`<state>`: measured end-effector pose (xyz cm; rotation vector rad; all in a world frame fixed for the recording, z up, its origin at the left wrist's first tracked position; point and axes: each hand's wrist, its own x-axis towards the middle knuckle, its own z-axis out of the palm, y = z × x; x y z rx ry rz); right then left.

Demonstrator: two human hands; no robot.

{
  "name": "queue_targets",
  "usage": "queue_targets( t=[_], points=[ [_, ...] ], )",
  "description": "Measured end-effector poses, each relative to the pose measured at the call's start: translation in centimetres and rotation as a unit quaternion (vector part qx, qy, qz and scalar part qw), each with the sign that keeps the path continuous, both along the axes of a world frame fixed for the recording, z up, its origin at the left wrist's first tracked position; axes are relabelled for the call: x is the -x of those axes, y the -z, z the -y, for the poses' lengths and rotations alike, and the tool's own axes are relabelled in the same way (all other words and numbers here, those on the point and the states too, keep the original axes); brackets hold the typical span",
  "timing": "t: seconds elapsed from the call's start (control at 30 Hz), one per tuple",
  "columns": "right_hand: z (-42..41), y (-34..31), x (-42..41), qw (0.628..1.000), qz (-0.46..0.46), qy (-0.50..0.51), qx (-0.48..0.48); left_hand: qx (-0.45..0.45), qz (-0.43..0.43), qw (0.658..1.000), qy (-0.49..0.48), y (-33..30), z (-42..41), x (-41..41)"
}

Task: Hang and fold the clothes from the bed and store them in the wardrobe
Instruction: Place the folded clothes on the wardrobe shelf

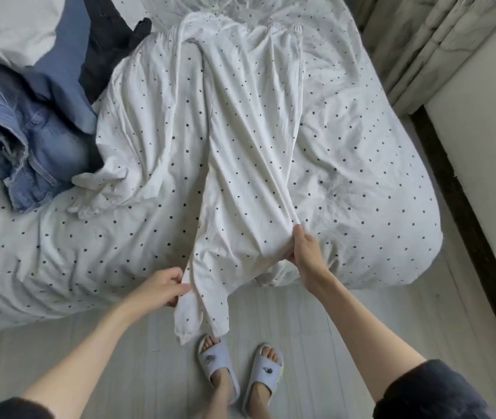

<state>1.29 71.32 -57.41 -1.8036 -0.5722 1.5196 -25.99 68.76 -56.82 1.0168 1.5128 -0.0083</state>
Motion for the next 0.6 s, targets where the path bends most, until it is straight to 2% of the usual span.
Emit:
queue_targets(
  t=[0.2, 0.4, 0.53, 0.6],
  points=[
    [1.3, 0.7, -0.3, 0.989, 0.146, 0.001, -0.016, -0.004, -0.025, 0.997, -0.069, -1.8, 1.4, 1.3],
    [1.6, 1.2, -1.9, 0.979, 0.204, -0.01, -0.016, -0.024, -0.06, 0.991, -0.117, 1.4, 3.7, 0.2],
    [1.4, 1.5, -3.3, 0.963, 0.263, -0.038, -0.05, -0.123, -0.134, 0.979, -0.091, 2.4, 3.8, 1.0],
    [1.4, 1.7, -3.2, 0.971, 0.232, -0.034, -0.042, -0.146, -0.127, 0.973, -0.124, 2.6, 3.9, 1.3]
  ],
)
